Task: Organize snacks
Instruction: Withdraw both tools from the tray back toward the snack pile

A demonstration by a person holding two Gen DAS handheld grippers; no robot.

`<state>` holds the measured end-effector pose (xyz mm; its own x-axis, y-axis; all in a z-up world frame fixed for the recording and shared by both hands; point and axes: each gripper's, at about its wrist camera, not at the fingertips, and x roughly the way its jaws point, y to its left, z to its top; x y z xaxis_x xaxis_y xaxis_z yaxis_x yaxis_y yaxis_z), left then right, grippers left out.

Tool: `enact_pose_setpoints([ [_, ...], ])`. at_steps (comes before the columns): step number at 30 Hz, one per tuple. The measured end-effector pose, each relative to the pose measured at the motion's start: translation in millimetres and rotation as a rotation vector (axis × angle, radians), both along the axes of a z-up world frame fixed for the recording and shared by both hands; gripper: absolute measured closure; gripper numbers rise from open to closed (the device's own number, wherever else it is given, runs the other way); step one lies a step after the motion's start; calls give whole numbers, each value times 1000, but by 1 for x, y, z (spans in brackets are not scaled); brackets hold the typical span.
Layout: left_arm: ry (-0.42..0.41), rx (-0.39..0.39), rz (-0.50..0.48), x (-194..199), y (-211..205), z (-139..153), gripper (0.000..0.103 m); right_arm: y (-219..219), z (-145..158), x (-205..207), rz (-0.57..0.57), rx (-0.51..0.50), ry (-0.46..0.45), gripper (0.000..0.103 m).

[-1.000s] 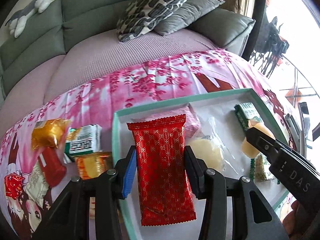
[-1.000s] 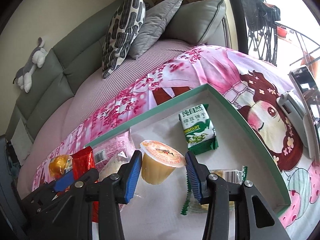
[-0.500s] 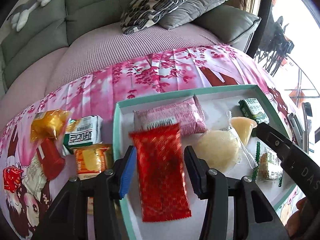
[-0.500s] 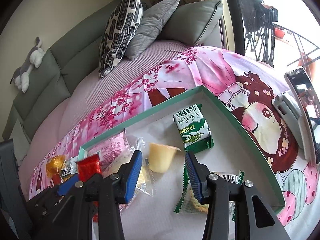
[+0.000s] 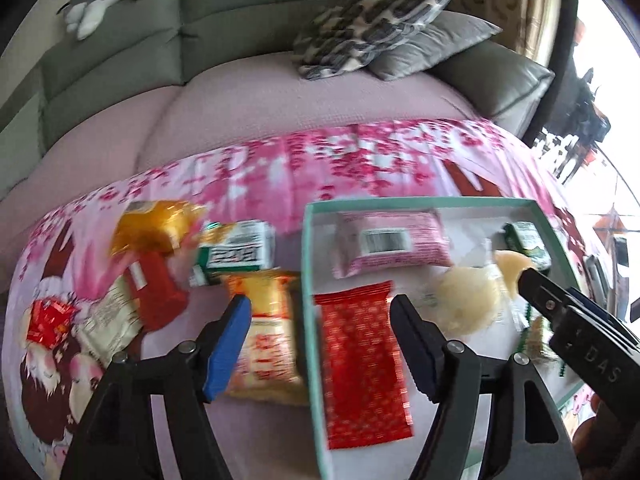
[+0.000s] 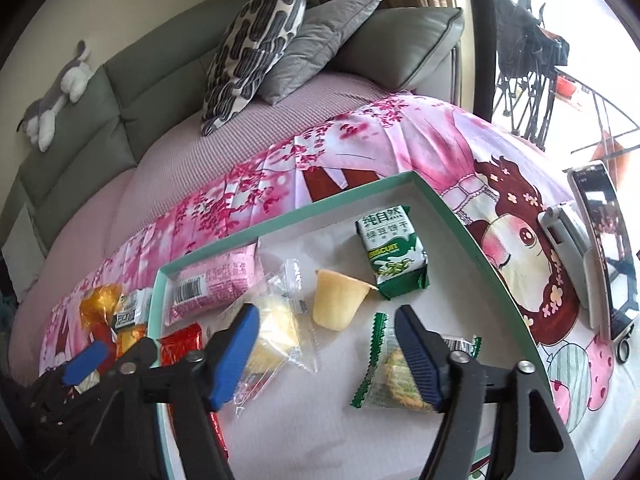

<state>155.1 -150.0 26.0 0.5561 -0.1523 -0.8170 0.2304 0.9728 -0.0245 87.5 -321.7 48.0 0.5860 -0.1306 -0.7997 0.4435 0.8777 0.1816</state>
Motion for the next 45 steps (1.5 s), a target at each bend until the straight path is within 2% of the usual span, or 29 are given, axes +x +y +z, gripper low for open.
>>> enact_pose_setpoints([
  [2,4,-3,27,0,10,-2,30,4,1,1,7,-14,6,17],
  [6,15,-5,72,-3,30,-8,30,10,1,3,21,-24,18,15],
  [8,19,-7,85,-3,36,-11,23,12,1,4,26,-31,26,14],
  [10,21,-12,104,-3,44,-12,19,13,1,4,29,-38,29,8],
  [13,14,-16,128,-4,52,-11,19,16,2,5,37,-48,34,0],
  [19,7,-19,137,-5,56,-12,17,20,0,5,54,-51,47,0],
  [23,-8,-23,145,-5,58,-11,8,25,1,6,65,-58,46,0],
  [30,-28,-3,160,-7,67,-9,8,39,6,8,97,-63,39,0],
  [37,-20,-9,230,-8,98,-5,8,65,11,13,152,-60,13,0],
  [45,-17,-9,342,-9,147,-2,8,112,6,22,267,-36,7,0],
])
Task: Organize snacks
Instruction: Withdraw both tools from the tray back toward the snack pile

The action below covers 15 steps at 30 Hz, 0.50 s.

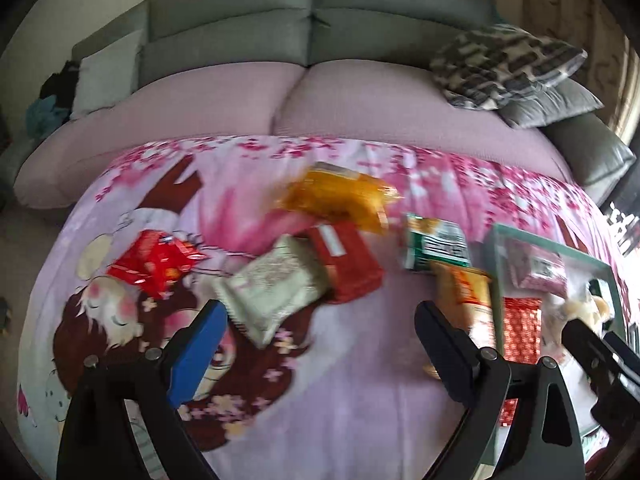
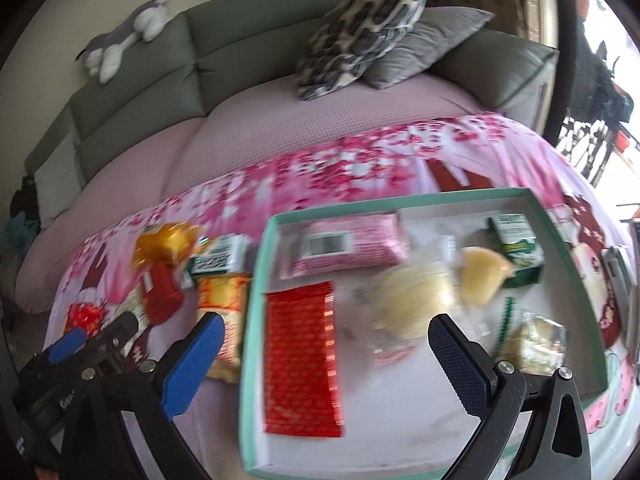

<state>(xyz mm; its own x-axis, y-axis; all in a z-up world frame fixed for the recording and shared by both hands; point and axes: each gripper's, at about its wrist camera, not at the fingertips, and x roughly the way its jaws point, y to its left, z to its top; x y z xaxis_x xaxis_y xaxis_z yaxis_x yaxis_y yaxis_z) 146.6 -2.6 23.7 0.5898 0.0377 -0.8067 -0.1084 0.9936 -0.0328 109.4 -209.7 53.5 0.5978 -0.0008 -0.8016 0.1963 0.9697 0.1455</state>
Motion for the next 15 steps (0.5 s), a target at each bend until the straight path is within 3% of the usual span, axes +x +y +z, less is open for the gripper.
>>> enact_pose_setpoints([
  [7,1,-9,85,-3,34,1,8,33,-7,3,80,14,-5,0],
  [15,23,-38,120,0,58,-10,8,47,-13,6,91,-6,-17,0],
])
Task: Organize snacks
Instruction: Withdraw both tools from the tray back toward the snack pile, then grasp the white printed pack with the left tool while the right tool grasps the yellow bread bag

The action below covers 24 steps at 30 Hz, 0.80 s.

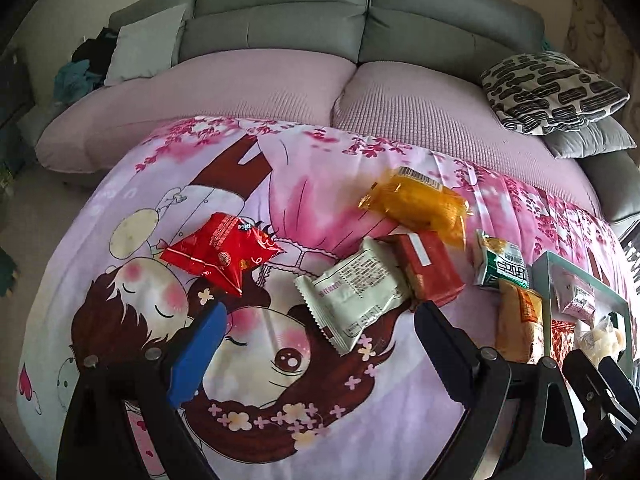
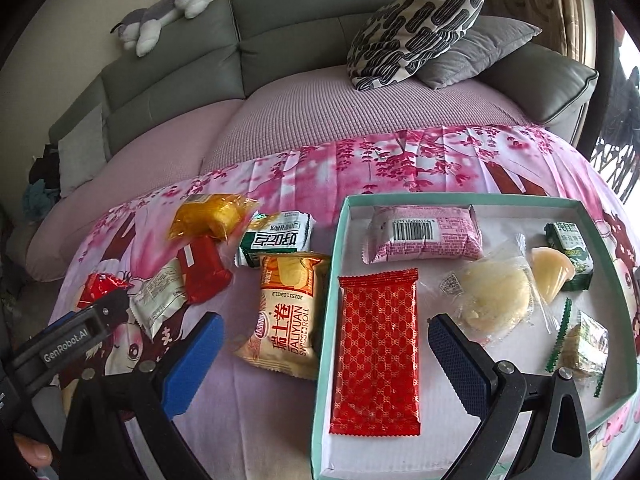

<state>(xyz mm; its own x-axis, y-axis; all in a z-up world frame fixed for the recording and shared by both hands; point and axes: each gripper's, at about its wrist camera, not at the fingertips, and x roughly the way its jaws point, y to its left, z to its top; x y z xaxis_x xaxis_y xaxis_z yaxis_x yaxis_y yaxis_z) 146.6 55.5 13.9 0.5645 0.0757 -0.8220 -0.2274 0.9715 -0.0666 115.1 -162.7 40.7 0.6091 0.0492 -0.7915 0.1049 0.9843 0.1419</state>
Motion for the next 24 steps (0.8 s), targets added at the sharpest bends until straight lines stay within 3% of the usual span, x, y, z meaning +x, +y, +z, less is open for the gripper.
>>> enact_pose_setpoints([
  [10,16,-5,4,10,17,-11,8,21,-12,13,58,-28,-13,0],
  [20,9,42,-75,29,2,-23,8,29,-19,27,97,-47,-29,1],
  [24,-11,60,-118,34,-6,-22,8,32,-21,30,113,-48,-28,14],
])
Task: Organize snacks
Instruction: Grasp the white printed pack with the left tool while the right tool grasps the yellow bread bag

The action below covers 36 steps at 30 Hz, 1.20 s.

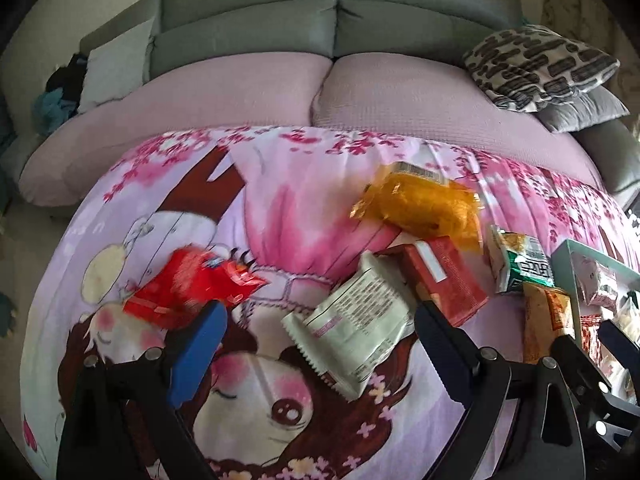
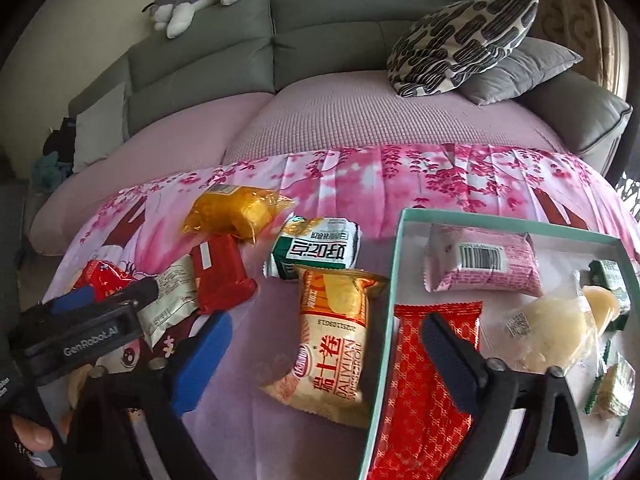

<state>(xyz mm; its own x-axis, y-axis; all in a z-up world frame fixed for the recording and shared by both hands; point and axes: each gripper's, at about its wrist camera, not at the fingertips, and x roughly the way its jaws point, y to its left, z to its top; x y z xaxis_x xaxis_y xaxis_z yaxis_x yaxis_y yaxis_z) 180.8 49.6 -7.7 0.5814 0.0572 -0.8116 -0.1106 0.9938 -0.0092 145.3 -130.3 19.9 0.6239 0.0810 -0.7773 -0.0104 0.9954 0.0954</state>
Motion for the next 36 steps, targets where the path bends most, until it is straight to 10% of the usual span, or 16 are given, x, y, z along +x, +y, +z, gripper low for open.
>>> enact_pose_setpoints([
  [28,100,-152,-109,15,-5,-31,18,4,-12,6,58,99,52,42],
  [30,123,-139,-106,12,-7,-35,35,6,-14,6,64,100,60,43],
  [36,131,-58,-122,6,-17,-39,35,9,-16,6,73,86,65,48],
])
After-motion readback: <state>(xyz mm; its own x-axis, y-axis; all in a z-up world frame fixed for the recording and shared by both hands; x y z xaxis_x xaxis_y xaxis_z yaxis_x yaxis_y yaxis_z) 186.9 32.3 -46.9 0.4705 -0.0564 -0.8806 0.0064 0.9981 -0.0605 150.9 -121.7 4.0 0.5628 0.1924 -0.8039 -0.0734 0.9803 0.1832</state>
